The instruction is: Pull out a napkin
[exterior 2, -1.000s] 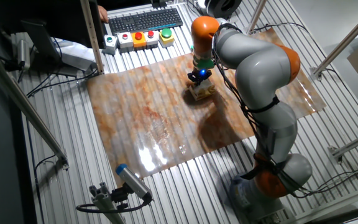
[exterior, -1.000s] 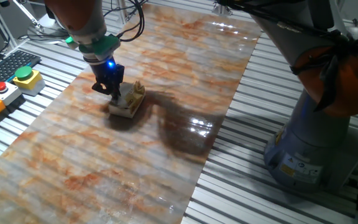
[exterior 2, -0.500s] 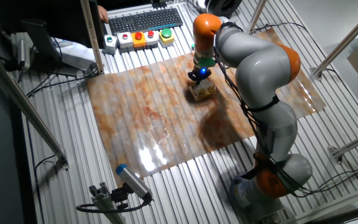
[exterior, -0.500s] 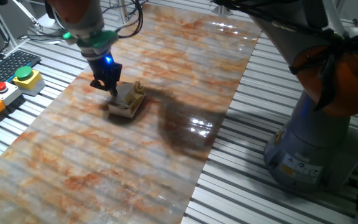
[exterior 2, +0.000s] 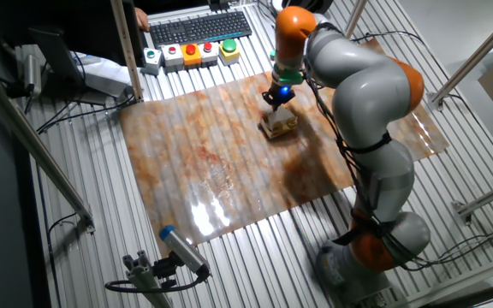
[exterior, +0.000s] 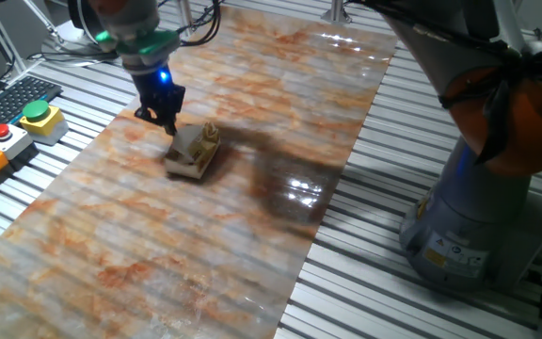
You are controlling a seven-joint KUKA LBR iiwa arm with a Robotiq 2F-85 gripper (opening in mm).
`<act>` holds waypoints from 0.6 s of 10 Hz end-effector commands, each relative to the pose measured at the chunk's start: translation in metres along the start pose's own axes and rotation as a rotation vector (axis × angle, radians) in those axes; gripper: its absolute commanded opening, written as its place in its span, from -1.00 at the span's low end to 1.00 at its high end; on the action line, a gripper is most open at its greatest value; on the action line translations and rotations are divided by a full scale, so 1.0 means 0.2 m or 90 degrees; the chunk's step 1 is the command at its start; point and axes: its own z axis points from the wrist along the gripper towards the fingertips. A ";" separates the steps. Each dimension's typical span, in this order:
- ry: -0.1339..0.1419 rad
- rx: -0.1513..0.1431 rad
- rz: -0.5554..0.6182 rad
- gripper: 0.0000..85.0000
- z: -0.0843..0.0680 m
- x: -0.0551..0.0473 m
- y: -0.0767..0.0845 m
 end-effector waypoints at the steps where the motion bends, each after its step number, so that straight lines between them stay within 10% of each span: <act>1: -0.002 -0.007 0.002 -1.00 -0.02 0.02 -0.01; 6: -0.003 -0.034 0.006 -1.00 -0.09 0.06 -0.04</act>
